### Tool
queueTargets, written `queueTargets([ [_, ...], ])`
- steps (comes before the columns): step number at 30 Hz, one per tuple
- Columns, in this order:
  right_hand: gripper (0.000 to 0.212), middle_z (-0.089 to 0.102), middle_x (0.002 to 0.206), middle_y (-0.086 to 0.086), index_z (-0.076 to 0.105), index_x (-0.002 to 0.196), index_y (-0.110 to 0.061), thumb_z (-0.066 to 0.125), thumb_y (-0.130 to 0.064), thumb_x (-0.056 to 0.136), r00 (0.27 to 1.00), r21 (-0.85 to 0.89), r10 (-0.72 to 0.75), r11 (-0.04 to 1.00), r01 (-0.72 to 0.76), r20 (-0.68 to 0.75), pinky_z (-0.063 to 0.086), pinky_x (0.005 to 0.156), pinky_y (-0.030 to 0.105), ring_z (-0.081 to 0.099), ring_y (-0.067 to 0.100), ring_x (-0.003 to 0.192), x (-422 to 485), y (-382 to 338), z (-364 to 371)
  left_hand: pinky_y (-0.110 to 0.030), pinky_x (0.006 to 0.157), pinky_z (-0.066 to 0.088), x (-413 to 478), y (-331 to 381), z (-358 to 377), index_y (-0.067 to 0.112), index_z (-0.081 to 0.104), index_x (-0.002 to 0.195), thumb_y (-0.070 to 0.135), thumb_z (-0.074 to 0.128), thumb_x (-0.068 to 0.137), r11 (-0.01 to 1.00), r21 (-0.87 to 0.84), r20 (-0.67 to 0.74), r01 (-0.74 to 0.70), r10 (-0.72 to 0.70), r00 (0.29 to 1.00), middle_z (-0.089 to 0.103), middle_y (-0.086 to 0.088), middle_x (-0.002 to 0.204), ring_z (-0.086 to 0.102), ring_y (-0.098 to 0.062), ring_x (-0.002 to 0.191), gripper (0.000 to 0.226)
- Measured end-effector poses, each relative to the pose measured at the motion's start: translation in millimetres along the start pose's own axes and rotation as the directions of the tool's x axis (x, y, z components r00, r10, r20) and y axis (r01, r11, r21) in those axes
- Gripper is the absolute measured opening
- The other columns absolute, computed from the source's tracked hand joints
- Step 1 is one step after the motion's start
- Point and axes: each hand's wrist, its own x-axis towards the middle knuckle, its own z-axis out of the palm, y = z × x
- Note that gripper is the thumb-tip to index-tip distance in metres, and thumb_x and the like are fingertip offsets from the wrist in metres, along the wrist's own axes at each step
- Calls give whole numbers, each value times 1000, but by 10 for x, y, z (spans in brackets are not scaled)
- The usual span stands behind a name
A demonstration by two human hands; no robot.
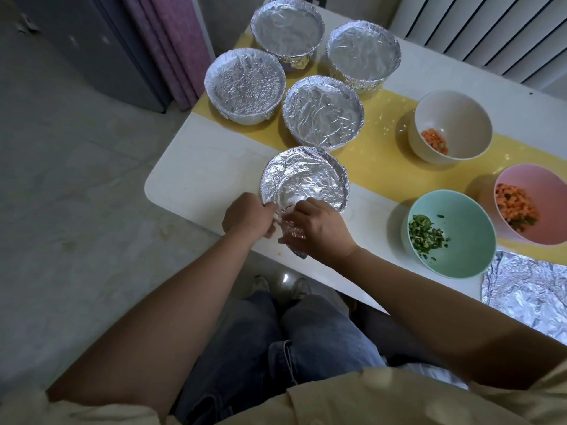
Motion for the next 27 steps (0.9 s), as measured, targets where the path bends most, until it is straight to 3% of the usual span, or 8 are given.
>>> queueTargets([
  [3, 31, 60, 79, 7, 66, 86, -8, 82, -31, 71, 999, -25, 21, 999, -21, -24, 47, 58, 33, 57, 30, 69, -73, 41, -62, -42, 76, 61, 69, -17, -61, 3, 68, 76, 35, 48, 94, 1000, -3, 34, -3, 3, 999, 71, -4, 58, 72, -21, 57, 41],
  [8, 15, 54, 68, 6, 60, 66, -9, 68, -17, 77, 998, -49, 1, 999, -3, -58, 45, 51, 33, 52, 28, 62, -14, 3, 1, -40, 75, 61, 54, -7, -79, 5, 69, 75, 33, 48, 93, 999, 37, 3, -39, 39, 999, 71, -3, 58, 71, -19, 56, 39],
  [11, 21, 50, 61, 5, 54, 54, -10, 61, -3, 73, 998, -69, -28, 997, 24, -52, 44, 44, 32, 48, 26, 55, 22, -9, 30, -38, 75, 60, -3, 3, -58, 7, 69, 75, 32, 47, 96, 996, 84, -55, -44, 49, 997, 71, -2, 59, 69, -17, 57, 39],
  [14, 25, 48, 59, 5, 51, 52, -10, 60, -3, 74, 996, -76, -77, 994, 73, -49, 41, 42, 30, 47, 26, 53, 37, 7, 23, -39, 75, 60, -93, 38, -48, 8, 69, 76, 36, 41, 97, 997, 70, -68, -16, 21, 997, 71, -3, 62, 70, -21, 58, 45],
  [18, 23, 49, 59, 5, 53, 53, -10, 57, -4, 75, 994, -64, -98, 993, 95, -51, 38, 41, 28, 48, 25, 53, 64, -2, 14, -37, 73, 61, -218, 82, 1, 3, 70, 77, 51, 41, 96, 993, -10, 156, 118, -115, 981, 72, -7, 61, 71, -23, 53, 60],
  [20, 21, 51, 60, 5, 56, 54, -9, 56, -4, 74, 994, -50, -101, 994, 98, -52, 37, 42, 27, 50, 26, 53, 64, -18, 7, -38, 73, 62, -221, 73, 56, 0, 71, 79, 41, 47, 96, 989, -76, 203, 127, -109, 973, 73, -8, 64, 71, -22, 55, 50],
  [23, 31, 53, 60, 5, 59, 55, -9, 46, -15, 82, 993, -19, -94, 995, 93, -67, 37, 44, 25, 52, 26, 54, 77, -36, -1, -38, 71, 62, -201, 71, 114, 1, 70, 79, 27, 45, 98, 989, -126, 150, 83, -63, 987, 73, -7, 65, 72, -20, 58, 41],
  [27, 30, 52, 60, 5, 62, 56, -10, 49, -19, 81, 997, 15, -62, 998, 63, -51, 44, 43, 28, 54, 27, 55, 91, -19, 29, -39, 71, 62, -202, 77, 135, 1, 69, 80, 26, 46, 98, 991, -127, 79, 50, -40, 996, 72, -7, 63, 72, -20, 59, 39],
])
